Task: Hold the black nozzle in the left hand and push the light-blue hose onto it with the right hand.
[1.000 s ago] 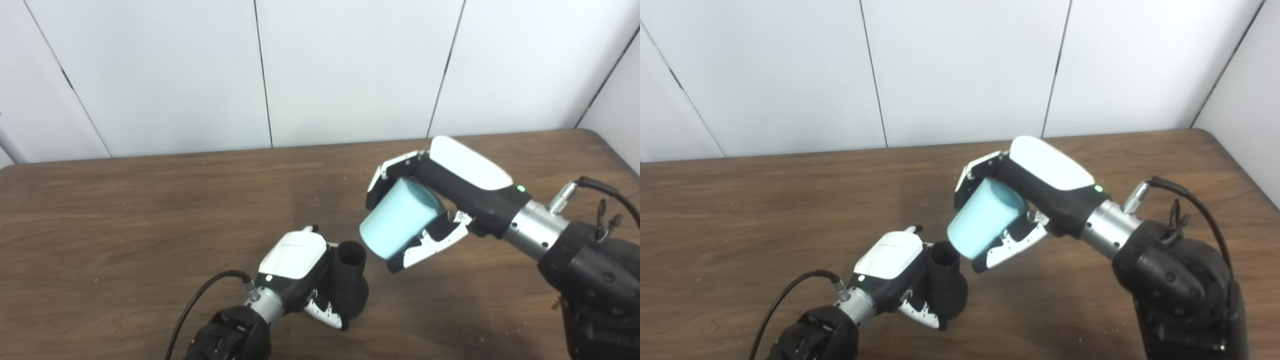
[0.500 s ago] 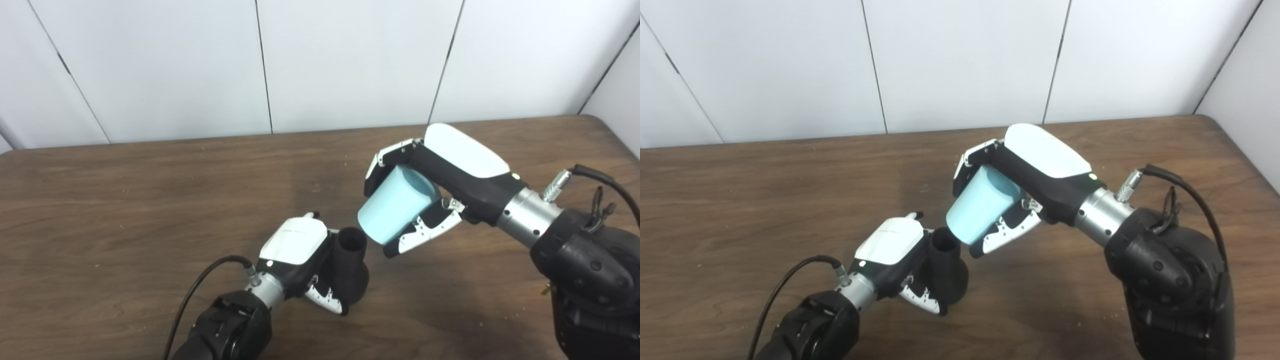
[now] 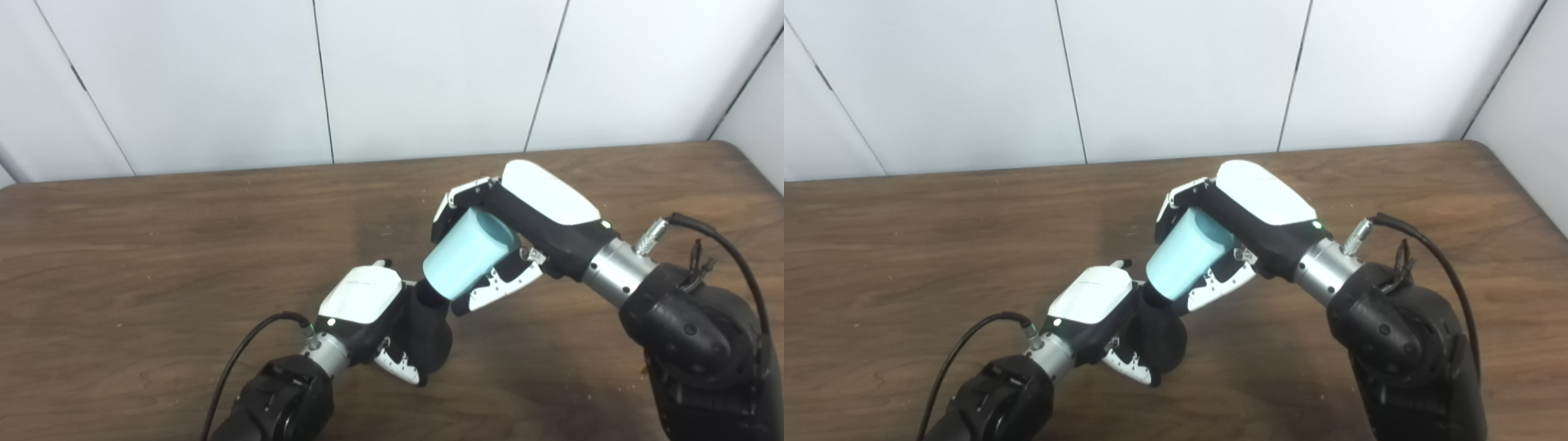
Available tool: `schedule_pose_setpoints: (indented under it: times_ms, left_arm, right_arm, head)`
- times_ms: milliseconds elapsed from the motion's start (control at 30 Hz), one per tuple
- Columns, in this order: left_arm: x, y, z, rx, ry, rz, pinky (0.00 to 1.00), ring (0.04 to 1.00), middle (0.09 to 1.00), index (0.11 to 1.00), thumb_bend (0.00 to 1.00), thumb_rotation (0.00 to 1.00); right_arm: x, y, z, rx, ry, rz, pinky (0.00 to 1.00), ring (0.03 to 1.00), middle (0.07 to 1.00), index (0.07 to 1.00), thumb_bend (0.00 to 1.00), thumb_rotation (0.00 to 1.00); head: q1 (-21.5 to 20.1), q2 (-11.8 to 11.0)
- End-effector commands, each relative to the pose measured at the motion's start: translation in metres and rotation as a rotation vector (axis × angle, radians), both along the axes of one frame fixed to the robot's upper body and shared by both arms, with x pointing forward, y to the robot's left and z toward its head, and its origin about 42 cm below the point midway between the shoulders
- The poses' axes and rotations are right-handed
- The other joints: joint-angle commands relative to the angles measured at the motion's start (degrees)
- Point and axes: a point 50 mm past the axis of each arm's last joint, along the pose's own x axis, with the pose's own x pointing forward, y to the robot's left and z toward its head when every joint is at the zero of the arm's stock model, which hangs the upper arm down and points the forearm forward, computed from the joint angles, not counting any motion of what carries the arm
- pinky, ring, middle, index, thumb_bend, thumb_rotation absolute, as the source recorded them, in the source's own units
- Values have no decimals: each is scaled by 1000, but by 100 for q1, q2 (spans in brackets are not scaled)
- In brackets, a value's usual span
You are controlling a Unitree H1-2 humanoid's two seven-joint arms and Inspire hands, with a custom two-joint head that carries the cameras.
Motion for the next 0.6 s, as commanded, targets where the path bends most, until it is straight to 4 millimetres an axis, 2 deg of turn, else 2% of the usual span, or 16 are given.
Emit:
schedule_pose_setpoints:
  times_ms: [0,567]
  left_arm:
    - [-20,0,-47,148,229,-60,1000,716,498,477,522,0]
    - [-22,-2,-46,157,220,-69,1000,705,502,474,522,0]
  right_arm:
    - [0,2,9,4,-87,-2,300,428,511,511,497,0]
    - [-3,2,-8,5,-32,8,324,409,499,500,499,0]
  head:
    - [5,-1]
    - [-7,-28]
